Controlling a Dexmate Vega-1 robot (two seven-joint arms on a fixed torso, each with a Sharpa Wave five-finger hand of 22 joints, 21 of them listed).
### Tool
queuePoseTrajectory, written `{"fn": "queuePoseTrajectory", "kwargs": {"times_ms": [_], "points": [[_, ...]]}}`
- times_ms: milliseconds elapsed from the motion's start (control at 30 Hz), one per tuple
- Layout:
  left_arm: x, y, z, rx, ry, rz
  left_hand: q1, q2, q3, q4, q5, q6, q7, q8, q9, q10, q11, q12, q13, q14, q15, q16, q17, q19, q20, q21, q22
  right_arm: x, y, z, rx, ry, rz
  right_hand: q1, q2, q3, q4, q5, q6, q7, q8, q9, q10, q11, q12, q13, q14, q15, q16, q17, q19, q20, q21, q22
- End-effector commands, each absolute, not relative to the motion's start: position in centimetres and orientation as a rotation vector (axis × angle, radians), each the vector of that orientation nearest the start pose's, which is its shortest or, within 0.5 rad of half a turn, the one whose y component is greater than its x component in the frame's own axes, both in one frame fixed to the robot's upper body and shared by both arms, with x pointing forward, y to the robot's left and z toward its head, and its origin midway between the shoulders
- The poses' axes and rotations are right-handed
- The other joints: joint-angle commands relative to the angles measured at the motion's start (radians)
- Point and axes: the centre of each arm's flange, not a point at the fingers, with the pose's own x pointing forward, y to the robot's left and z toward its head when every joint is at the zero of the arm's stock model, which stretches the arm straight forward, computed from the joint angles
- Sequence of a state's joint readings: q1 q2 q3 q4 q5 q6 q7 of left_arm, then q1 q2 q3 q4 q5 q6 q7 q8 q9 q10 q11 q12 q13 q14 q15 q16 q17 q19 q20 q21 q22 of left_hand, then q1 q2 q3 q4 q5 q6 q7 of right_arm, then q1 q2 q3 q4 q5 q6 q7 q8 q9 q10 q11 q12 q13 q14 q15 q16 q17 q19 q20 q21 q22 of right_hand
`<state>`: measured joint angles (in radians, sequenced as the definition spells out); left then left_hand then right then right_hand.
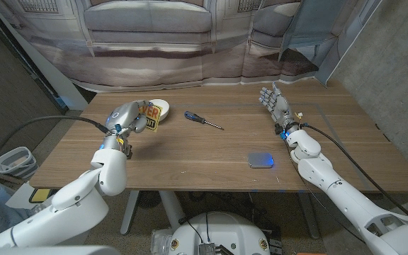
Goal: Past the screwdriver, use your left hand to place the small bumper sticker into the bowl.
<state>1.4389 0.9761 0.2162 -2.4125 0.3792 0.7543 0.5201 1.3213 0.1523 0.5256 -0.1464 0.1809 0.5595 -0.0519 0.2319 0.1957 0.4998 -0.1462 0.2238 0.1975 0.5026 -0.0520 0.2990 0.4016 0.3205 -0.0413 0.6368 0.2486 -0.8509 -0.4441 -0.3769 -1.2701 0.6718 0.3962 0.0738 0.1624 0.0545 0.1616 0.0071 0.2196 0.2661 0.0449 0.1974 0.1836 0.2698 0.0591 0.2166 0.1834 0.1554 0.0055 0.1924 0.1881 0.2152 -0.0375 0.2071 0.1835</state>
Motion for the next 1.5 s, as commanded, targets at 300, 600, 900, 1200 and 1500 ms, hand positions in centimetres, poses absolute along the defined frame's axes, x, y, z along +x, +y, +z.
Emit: {"fn": "queuePoseTrajectory", "kwargs": {"times_ms": [300, 600, 900, 1200, 1500], "points": [[45.1, 30.2, -1.0, 1.126, -0.547, 0.516, 0.000, -0.007, 0.000, 0.004, 0.000, 0.013, -0.004, 0.000, 0.002, 0.011, 0.000, 0.001, 0.002, 0.011, -0.091, -0.006, 0.007, -0.005, -0.017, 0.011, 0.002, 65.0, -26.7, -3.2, 0.116, -0.667, 0.255, 0.002, 0.005, -0.002, 0.001, -0.003, 0.002, 0.005, -0.001, 0.004, 0.006, -0.003, 0.000, 0.004, 0.006, 0.000, 0.000, 0.004, 0.009, -0.023, 0.000, 0.004], [45.9, 30.4, -0.5, 1.128, -0.555, 0.522, -0.004, -0.009, -0.003, 0.006, 0.000, 0.020, -0.006, 0.001, 0.002, 0.013, 0.001, 0.000, 0.002, 0.014, -0.093, -0.007, 0.010, -0.007, -0.019, 0.018, 0.002, 64.9, -26.9, -3.1, 0.118, -0.668, 0.249, 0.002, 0.005, -0.003, 0.001, -0.003, 0.002, 0.004, -0.001, 0.004, 0.004, -0.005, -0.001, 0.004, 0.007, 0.000, 0.000, 0.004, 0.010, -0.023, 0.000, 0.004], [46.7, 30.8, 0.0, 1.131, -0.568, 0.524, -0.008, -0.010, -0.005, 0.007, -0.001, 0.027, -0.010, 0.001, 0.002, 0.015, 0.000, 0.000, 0.003, 0.016, -0.094, -0.008, 0.013, -0.009, -0.020, 0.024, 0.001, 64.8, -27.1, -3.1, 0.117, -0.669, 0.245, 0.002, 0.006, -0.003, 0.000, -0.003, 0.002, 0.004, -0.001, 0.004, 0.005, -0.003, 0.000, 0.004, 0.007, -0.001, 0.000, 0.004, 0.010, -0.024, 0.000, 0.004], [47.3, 31.5, 0.2, 1.113, -0.579, 0.551, -0.010, -0.012, -0.006, 0.007, -0.001, 0.036, -0.012, 0.002, 0.002, 0.024, -0.004, 0.001, 0.003, 0.021, -0.098, -0.008, 0.016, -0.010, -0.024, 0.031, 0.000, 64.7, -27.1, -3.1, 0.120, -0.667, 0.241, 0.002, 0.007, -0.003, 0.000, -0.004, 0.002, 0.004, -0.001, 0.004, 0.004, -0.003, -0.001, 0.004, 0.010, -0.003, 0.001, 0.004, 0.013, -0.024, 0.001, 0.004], [47.8, 32.1, 0.9, 1.111, -0.574, 0.555, -0.011, -0.013, -0.007, 0.006, -0.001, 0.045, -0.014, 0.003, 0.002, 0.034, -0.005, 0.003, 0.003, 0.031, -0.104, -0.007, 0.019, -0.009, -0.028, 0.041, -0.001, 64.7, -27.1, -3.2, 0.121, -0.669, 0.239, 0.002, 0.007, -0.004, 0.000, -0.004, 0.002, 0.004, -0.001, 0.004, 0.006, -0.003, 0.000, 0.004, 0.011, -0.002, 0.002, 0.004, 0.014, -0.025, 0.001, 0.004]]}}
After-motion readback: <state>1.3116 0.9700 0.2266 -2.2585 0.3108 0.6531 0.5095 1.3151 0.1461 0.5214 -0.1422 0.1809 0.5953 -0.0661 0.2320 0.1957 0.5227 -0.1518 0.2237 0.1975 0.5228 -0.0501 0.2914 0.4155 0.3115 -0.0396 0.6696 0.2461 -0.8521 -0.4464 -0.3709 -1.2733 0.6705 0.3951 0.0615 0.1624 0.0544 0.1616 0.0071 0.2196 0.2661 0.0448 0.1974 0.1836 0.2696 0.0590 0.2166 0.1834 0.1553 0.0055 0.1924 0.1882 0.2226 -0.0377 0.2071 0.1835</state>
